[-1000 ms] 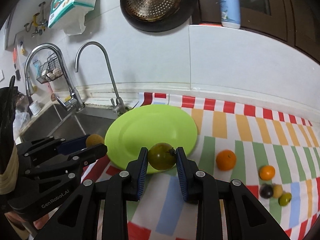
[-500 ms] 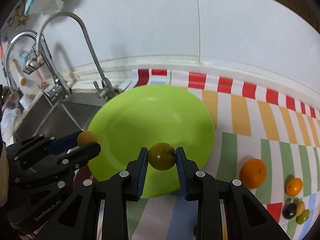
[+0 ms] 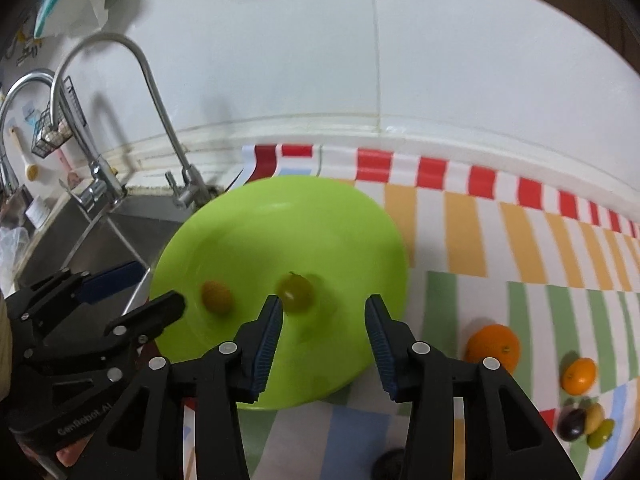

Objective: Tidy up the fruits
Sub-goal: 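Open left tool over the green plate while right tool releases its fruit there, then withdraw both tools from the plate toward the oranges, then grasp a mandarin with left tool while right tool grasps the large orange, then carry the mandarin with left tool while right tool carries the orange over the plate, then open left tool onto the plate while right tool releases the orange beside it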

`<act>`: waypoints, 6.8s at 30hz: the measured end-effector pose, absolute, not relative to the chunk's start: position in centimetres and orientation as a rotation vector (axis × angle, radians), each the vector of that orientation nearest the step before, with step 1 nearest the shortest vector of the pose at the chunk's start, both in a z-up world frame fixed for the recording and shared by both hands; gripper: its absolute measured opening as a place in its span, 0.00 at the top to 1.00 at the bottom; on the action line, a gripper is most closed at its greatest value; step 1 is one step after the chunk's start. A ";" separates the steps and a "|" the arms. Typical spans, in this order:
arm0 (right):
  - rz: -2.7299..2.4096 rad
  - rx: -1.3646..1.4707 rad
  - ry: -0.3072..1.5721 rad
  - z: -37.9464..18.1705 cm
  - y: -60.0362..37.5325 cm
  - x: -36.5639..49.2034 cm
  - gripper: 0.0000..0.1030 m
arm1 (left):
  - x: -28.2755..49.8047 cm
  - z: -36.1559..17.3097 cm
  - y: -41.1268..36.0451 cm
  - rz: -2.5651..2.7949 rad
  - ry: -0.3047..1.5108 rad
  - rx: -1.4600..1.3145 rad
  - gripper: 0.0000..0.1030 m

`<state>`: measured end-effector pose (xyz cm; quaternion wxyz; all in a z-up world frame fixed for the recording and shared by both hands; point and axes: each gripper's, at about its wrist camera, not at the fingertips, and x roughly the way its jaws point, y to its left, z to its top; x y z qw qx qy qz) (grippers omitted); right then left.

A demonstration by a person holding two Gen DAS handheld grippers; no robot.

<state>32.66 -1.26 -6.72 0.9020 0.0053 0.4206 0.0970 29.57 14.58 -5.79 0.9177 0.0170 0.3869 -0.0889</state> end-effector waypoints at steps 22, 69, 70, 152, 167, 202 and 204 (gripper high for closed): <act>0.063 0.050 0.675 0.4 -6.4 20.3 0.40 | 18.5 1.2 11.3 -0.183 0.557 0.049 0.21; -0.179 0.066 0.754 -3.6 -17.3 12.7 0.40 | 17.3 -3.2 -2.0 -0.657 0.514 0.257 0.27; -0.175 0.062 0.764 -3.9 -17.4 12.8 0.40 | 17.4 -3.4 -2.2 -0.670 0.513 0.268 0.28; 0.179 0.025 0.687 -2.3 -14.4 19.1 0.60 | 20.4 -1.9 1.8 -0.364 0.654 0.086 0.68; 0.282 -0.015 0.602 0.7 -10.0 22.9 0.60 | 22.1 0.4 7.4 -0.218 0.605 0.004 0.68; 0.479 -0.094 0.959 -6.7 -0.6 40.7 0.60 | 35.0 -6.0 13.7 -0.112 0.813 0.004 0.68; 0.477 -0.092 0.973 -7.2 -0.5 41.1 0.60 | 35.2 -6.3 13.7 -0.113 0.822 0.011 0.68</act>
